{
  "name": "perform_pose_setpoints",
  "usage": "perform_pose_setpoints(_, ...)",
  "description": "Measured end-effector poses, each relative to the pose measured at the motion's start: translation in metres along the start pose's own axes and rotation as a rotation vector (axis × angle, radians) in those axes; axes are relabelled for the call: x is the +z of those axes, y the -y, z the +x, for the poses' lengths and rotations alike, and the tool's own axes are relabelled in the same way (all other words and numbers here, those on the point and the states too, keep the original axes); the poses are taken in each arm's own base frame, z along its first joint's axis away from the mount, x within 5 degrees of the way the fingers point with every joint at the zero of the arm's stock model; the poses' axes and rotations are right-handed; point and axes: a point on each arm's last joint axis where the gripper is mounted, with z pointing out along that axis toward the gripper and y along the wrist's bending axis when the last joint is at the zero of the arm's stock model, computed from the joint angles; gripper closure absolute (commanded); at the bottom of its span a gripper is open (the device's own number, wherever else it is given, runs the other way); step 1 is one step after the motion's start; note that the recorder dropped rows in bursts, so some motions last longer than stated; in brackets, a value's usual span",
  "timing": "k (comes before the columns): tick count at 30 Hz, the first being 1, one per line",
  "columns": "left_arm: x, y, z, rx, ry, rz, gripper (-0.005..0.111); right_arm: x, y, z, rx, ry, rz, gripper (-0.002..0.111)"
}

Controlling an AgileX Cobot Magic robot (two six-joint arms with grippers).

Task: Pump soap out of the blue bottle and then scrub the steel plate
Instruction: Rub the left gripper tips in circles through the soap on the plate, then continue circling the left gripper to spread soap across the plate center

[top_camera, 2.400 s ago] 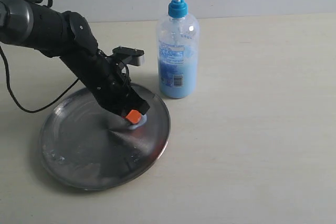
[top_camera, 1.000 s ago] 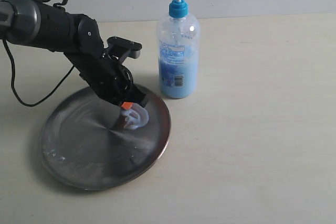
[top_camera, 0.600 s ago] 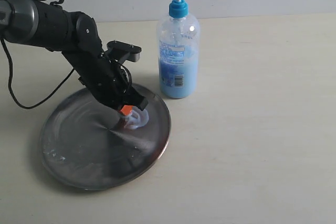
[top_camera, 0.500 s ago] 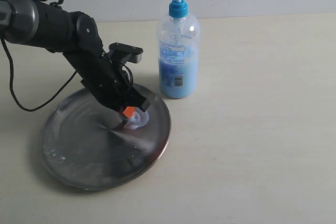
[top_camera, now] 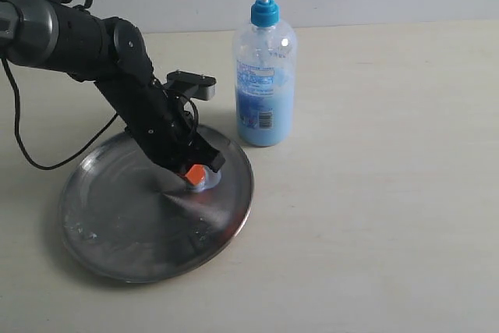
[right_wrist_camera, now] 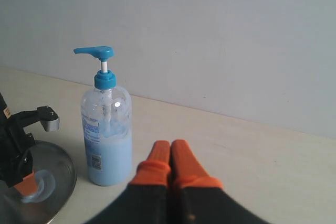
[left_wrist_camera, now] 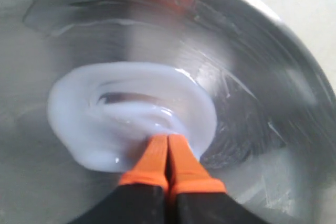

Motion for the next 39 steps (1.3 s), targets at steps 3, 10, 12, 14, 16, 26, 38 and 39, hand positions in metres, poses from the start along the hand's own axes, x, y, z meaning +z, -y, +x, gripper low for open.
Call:
perform_pose_setpoints(3,0.001,0.004,0.0,0.014,-0.003,0.005,0.106,0.0,0.0,0.0,0.002,0.0,-0.001,0.108)
perform_pose_setpoints(10,0.004,0.012,-0.003,0.028,0.019,0.008,0.106,0.0,0.0,0.0,0.004,0.0,-0.002,0.108)
perform_pose_setpoints(12,0.004,0.011,-0.004,0.025,0.039,0.0,0.106,0.0,0.0,0.0,0.006,0.0,-0.003,0.108)
perform_pose_setpoints(14,0.004,0.01,-0.006,0.024,0.058,-0.01,0.106,0.0,0.0,0.0,0.007,0.0,-0.003,0.108)
perform_pose_setpoints(16,0.004,0.009,-0.008,0.025,0.084,-0.023,0.106,0.0,0.0,0.0,0.008,0.0,-0.003,0.108)
perform_pose_setpoints(26,0.004,0.001,-0.013,0.047,0.133,-0.101,0.106,0.0,0.0,0.0,0.009,-0.001,-0.004,0.108)
perform_pose_setpoints(38,-0.001,-0.008,-0.003,0.047,0.034,-0.114,0.106,0.0,0.0,0.0,0.009,-0.001,-0.004,0.108)
perform_pose_setpoints(39,-0.001,-0.008,-0.003,0.047,0.026,-0.111,0.106,0.0,0.0,0.0,0.009,-0.001,-0.004,0.108)
